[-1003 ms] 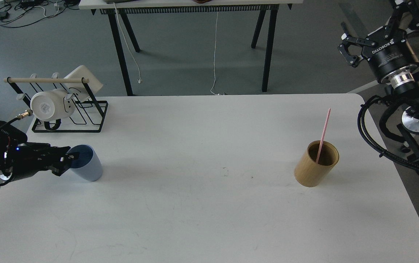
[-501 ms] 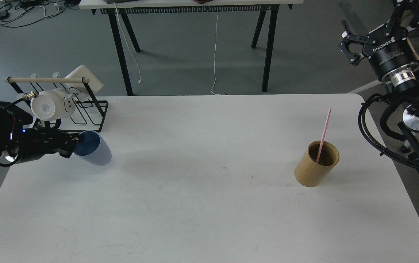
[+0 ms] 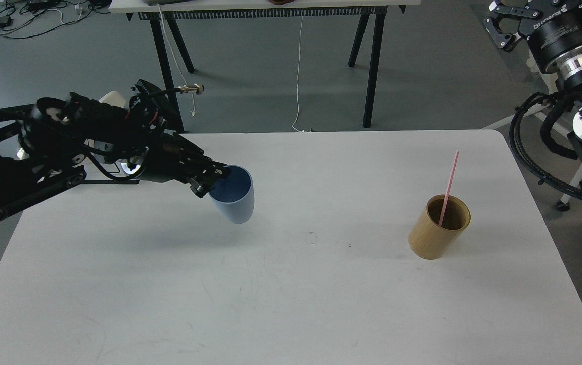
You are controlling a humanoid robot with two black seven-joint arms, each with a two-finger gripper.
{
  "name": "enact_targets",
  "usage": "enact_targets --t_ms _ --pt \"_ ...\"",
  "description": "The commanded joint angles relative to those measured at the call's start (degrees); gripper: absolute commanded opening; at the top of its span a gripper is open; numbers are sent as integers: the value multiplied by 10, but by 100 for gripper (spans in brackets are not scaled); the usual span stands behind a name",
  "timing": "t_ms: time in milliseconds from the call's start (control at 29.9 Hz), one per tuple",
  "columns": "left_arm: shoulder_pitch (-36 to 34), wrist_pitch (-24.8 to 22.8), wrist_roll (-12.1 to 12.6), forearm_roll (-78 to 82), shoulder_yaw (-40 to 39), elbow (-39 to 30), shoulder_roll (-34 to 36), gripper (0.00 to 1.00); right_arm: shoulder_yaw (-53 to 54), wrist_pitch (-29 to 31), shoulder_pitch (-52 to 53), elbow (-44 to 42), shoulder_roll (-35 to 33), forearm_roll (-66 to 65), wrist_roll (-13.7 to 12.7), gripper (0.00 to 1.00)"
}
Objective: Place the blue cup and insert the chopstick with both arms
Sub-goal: 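Carry the blue cup toward the tan cup and set it down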
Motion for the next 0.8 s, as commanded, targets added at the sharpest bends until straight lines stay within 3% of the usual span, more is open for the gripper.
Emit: enact_targets --t_ms 0,100,234,501,769 --pt "-5 -8 34 16 0 21 -87 3 -16 -17 12 -2 3 -1 0 99" --pt "2 -8 53 19 6 64 -161 3 -17 -22 12 -4 9 -1 2 99" --pt "14 -8 76 46 7 95 -206 4 -13 -54 11 -2 12 0 7 99" --pt "36 -8 77 78 8 180 -319 4 -5 -55 3 6 13 7 7 99" --pt "63 -8 77 76 8 189 -328 6 -5 -49 -9 48 11 6 8 99"
